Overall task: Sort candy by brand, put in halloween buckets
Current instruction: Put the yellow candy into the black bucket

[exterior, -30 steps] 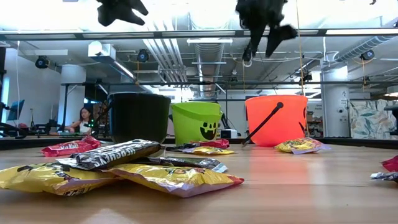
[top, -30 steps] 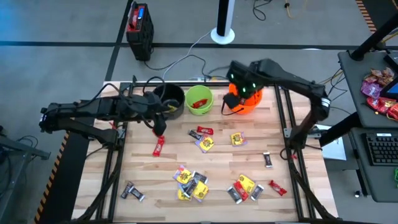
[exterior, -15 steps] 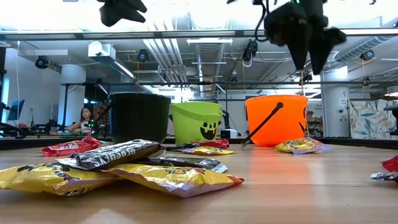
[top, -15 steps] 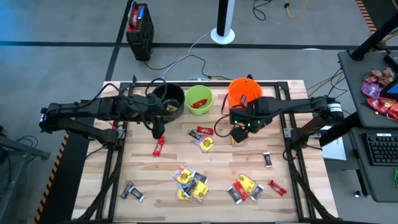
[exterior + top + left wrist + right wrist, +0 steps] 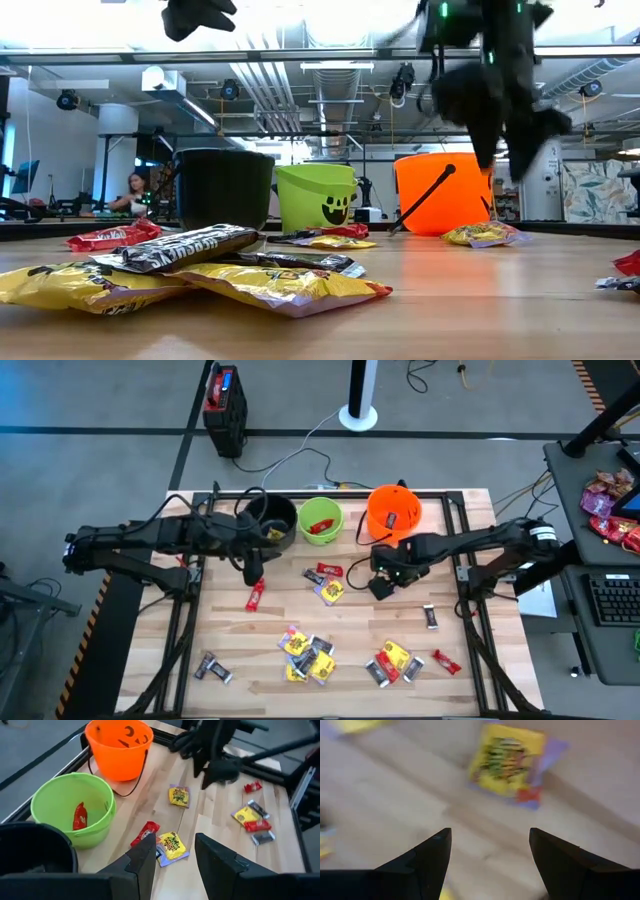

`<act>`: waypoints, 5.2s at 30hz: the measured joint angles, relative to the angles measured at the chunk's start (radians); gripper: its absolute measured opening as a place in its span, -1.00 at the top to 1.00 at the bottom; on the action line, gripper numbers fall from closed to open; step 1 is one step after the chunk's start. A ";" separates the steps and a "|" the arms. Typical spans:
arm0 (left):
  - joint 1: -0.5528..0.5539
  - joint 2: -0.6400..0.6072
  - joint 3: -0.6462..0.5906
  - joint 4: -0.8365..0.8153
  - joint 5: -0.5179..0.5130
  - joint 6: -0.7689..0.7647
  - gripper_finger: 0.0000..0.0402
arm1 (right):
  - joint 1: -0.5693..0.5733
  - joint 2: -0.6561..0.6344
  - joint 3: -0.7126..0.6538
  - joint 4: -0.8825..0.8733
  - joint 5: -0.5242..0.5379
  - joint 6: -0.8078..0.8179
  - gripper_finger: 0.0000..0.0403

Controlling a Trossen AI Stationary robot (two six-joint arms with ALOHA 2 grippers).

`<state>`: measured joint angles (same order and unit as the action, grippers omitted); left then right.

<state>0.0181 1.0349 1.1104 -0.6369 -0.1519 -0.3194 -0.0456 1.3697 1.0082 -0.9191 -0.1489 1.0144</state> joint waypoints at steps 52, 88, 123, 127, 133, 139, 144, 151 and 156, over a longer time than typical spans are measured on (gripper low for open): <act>0.671 0.109 0.185 0.017 -0.033 0.180 0.40 | -0.738 0.448 0.739 -0.504 0.070 -0.766 -0.12; 0.651 0.094 0.185 -0.219 0.164 0.233 0.40 | -0.573 0.219 0.780 -0.547 -0.012 -0.590 -0.12; 0.590 0.096 0.183 -0.146 0.164 0.210 0.40 | -0.070 0.118 -0.184 0.249 0.114 -0.140 -0.09; 0.591 0.095 0.183 -0.140 0.164 0.223 0.40 | -0.070 0.172 -0.181 0.289 0.084 -0.152 0.06; 0.591 0.098 0.183 -0.140 0.162 0.240 0.40 | -0.071 0.188 -0.175 0.303 0.057 -0.205 0.57; 0.591 0.110 0.183 -0.141 0.196 0.263 0.40 | -0.082 0.062 -0.074 0.209 0.012 -0.265 0.92; 0.591 0.113 0.183 -0.110 0.313 0.299 0.40 | -0.127 -0.012 0.096 0.183 0.016 -0.431 0.93; 0.591 0.113 0.183 0.000 0.426 0.346 0.40 | -0.315 0.101 0.355 0.411 0.097 -0.795 0.94; 0.603 0.113 0.183 0.003 0.364 0.340 0.40 | -0.441 0.290 0.548 0.648 -0.016 -0.932 0.94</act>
<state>0.6214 1.1477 1.2933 -0.6338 0.2117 0.0210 -0.4865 1.6592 1.5559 -0.2713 -0.1652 0.0822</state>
